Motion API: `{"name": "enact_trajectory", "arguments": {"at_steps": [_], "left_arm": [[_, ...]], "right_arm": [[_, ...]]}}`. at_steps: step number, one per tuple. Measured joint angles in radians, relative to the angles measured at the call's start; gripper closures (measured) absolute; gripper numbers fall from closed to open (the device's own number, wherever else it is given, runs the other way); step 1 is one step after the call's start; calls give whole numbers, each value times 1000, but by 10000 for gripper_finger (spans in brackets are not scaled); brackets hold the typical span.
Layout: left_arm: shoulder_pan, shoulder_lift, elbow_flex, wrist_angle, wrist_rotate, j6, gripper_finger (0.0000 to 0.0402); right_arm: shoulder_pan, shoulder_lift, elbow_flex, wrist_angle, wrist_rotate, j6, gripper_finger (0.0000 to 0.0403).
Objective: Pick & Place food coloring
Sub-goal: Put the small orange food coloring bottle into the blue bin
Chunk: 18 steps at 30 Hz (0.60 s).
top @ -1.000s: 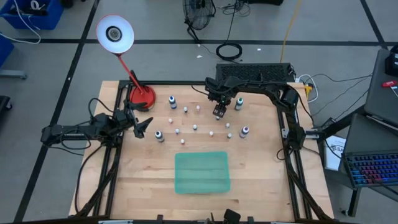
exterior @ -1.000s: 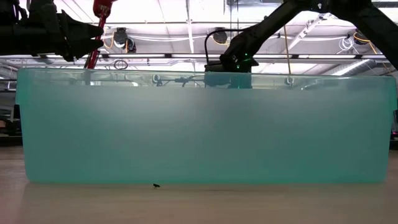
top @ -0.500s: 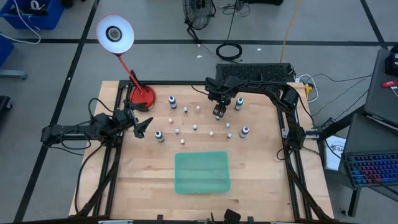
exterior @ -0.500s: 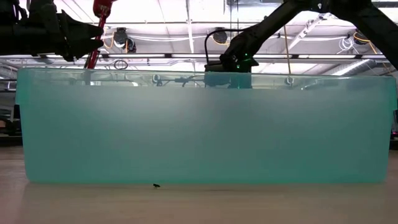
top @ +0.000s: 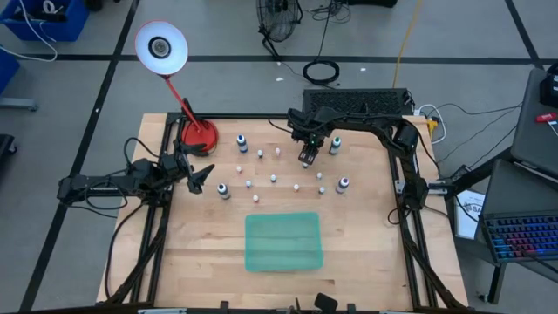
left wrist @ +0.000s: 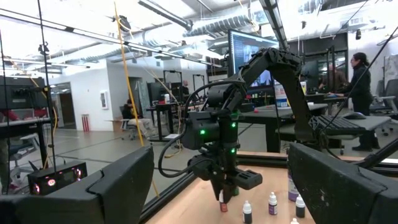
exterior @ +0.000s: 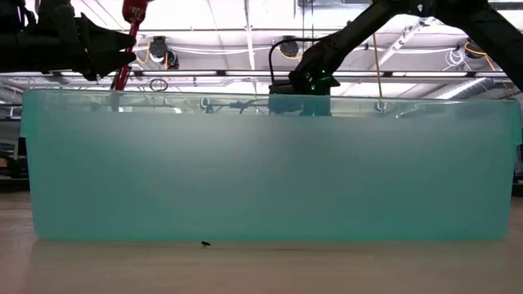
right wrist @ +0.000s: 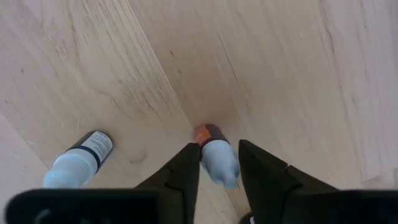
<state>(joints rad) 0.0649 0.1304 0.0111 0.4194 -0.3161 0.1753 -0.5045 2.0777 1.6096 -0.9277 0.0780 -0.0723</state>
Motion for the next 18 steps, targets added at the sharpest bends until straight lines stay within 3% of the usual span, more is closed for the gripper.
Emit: {"name": "enact_trajectory", "arguments": {"at_steps": [5, 12, 18], "left_arm": [[0, 0, 0, 0, 0, 0, 37], [0, 0, 0, 0, 0, 0, 36], [0, 0, 0, 0, 0, 0, 36]], "right_arm": [[0, -1, 0, -12, 0, -28, 357], [27, -29, -1, -6, 6, -82, 357], [78, -153, -1, -26, 87, -87, 357]]}}
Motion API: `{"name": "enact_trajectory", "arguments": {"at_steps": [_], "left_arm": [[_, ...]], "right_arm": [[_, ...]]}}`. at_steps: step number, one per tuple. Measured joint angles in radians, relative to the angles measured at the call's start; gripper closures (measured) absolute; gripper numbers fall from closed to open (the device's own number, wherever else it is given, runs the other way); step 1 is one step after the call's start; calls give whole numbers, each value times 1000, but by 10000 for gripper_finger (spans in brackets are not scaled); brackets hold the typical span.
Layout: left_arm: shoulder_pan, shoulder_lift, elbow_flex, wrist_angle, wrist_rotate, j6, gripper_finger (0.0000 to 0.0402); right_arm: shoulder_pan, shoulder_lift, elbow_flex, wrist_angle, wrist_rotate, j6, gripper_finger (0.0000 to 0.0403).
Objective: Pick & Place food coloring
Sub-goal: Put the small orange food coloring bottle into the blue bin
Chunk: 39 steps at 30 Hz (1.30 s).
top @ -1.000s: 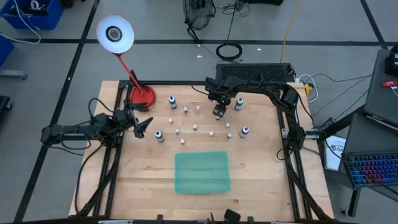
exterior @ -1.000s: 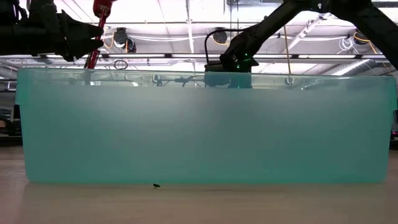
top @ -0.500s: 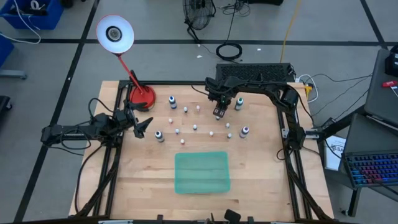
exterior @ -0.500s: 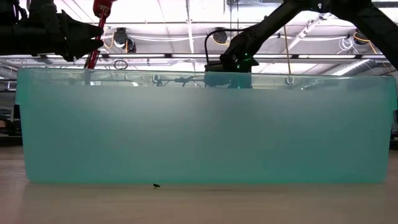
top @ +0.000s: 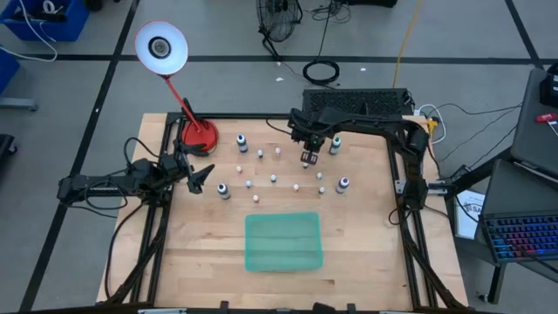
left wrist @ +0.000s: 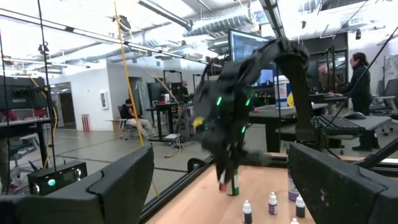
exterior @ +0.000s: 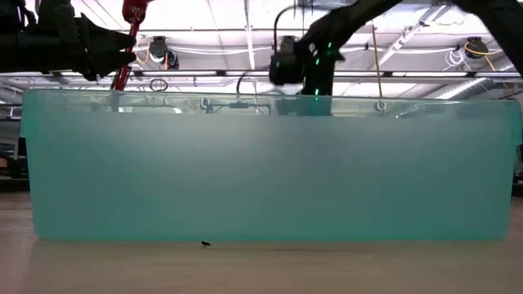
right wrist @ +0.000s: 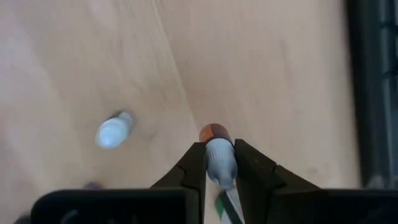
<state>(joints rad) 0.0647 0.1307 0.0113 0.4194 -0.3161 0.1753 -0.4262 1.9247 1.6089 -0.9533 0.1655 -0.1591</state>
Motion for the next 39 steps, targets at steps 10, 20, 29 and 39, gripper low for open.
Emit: {"name": "enact_trajectory", "arguments": {"at_steps": [10, 20, 29, 39], "left_arm": [[0, 0, 0, 0, 0, 0, 36], [0, 0, 0, 0, 0, 0, 36], [0, 0, 0, -2, 0, 0, 36], [0, 0, 0, -2, 0, 0, 36]], "right_arm": [[328, -258, 1, 11, 119, 78, 357], [701, -163, 117, 28, 145, 274, 357], [757, 173, 467, -136, 30, 279, 357], [751, 366, 464, -200, 12, 336, 357]]}}
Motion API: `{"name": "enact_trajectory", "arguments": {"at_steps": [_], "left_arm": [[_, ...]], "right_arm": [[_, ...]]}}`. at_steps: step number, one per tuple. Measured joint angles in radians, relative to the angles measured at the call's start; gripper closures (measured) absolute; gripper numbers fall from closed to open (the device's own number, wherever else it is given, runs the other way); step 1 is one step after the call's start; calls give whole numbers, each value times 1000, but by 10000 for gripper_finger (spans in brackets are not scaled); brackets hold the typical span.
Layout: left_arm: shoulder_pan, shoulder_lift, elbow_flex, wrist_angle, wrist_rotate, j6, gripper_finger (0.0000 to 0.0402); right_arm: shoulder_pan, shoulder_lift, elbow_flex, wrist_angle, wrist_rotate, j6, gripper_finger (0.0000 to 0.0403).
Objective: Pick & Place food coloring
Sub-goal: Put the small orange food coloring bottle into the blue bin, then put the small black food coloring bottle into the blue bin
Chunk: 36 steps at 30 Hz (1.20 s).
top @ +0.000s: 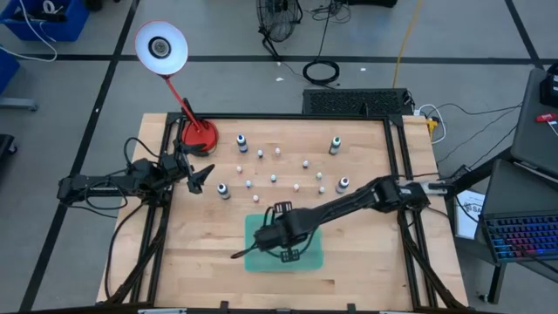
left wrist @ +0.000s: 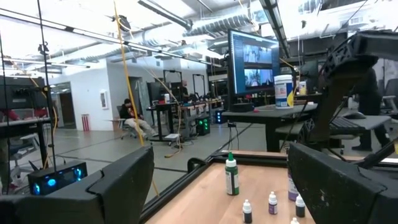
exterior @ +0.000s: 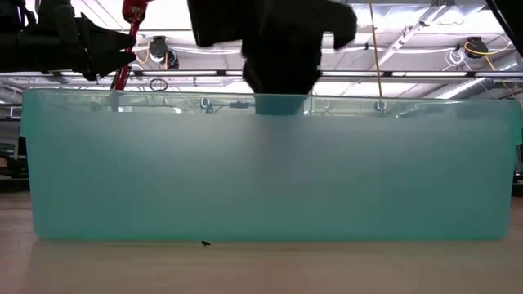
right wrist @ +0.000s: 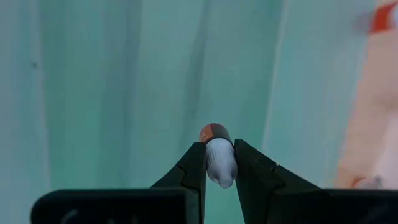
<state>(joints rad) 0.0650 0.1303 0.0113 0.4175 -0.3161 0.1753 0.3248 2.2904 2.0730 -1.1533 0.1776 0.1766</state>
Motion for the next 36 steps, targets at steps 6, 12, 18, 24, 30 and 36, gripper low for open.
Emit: {"name": "enact_trajectory", "arguments": {"at_steps": [6, 12, 18, 24, 30, 36], "left_arm": [[0, 0, 0, 0, 0, 0, 36], [0, 0, 0, 0, 0, 0, 36], [0, 0, 0, -1, 0, 0, 37], [0, 0, 0, -1, 0, 0, 36], [0, 0, 0, -2, 0, 0, 36], [0, 0, 0, -2, 0, 0, 36]], "right_arm": [[-3, 4, -50, 15, 0, 48, 357], [-5, -1, -117, 62, -50, 49, 357], [-6, -5, -136, 79, -50, 62, 352], [-3, -36, -144, 81, -52, 133, 250], [-3, -116, -142, 93, -47, 177, 197], [-16, -242, -140, -10, 106, 179, 199]]}}
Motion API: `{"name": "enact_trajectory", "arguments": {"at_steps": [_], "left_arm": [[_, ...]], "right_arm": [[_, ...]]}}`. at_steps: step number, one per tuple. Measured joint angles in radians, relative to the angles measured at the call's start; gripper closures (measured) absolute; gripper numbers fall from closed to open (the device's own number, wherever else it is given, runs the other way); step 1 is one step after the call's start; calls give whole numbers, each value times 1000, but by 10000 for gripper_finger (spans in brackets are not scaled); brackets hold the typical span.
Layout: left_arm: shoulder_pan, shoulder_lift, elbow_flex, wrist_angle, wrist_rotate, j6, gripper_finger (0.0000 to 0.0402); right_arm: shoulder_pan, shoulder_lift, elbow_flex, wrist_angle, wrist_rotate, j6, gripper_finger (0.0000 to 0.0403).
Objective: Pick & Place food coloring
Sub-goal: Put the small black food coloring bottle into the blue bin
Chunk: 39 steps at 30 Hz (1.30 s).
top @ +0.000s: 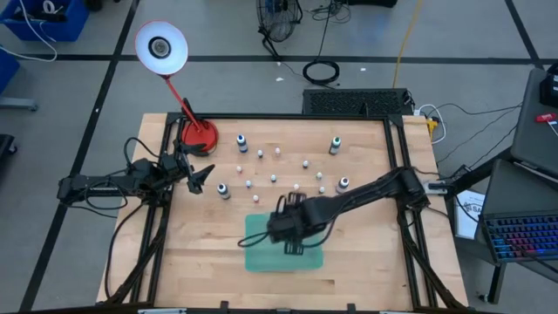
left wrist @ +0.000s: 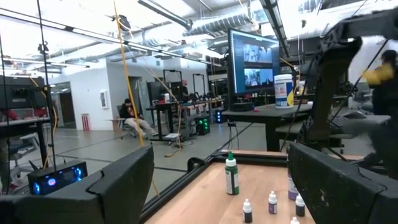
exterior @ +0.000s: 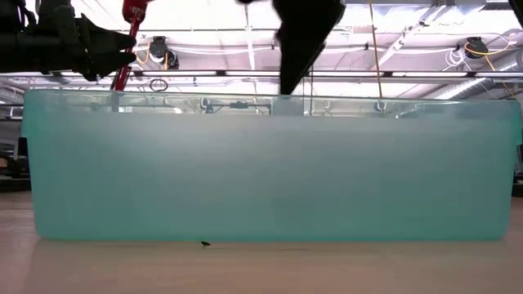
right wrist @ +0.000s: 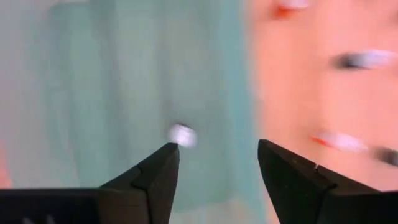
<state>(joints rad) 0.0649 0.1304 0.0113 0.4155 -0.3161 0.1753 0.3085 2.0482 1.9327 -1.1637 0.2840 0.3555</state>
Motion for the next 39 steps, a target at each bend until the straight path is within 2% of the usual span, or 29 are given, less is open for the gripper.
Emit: {"name": "enact_trajectory", "arguments": {"at_steps": [3, 5, 8, 11, 17, 26, 30, 39], "left_arm": [[0, 0, 0, 0, 0, 0, 36], [0, 0, 0, 0, 0, 0, 36], [0, 0, 0, 0, 0, 0, 36], [0, 0, 0, 0, 0, 0, 36], [0, 0, 0, 0, 0, 0, 36], [0, 0, 0, 0, 0, 0, 36], [0, 0, 0, 0, 0, 0, 36], [0, 0, 0, 0, 0, 0, 36]], "right_arm": [[-29, -67, 0, -105, 148, 30, 206], [-69, -117, 0, -185, 201, 76, 211], [-151, -173, -2, -260, 209, 122, 215], [-240, -221, -27, -254, 205, 117, 215], [-403, -275, -166, -118, 86, 52, 214], [-521, -273, -478, 325, -85, -204, 213], [-565, -275, -549, 412, -132, -241, 215], [-602, -263, -616, 508, -159, -270, 214]]}}
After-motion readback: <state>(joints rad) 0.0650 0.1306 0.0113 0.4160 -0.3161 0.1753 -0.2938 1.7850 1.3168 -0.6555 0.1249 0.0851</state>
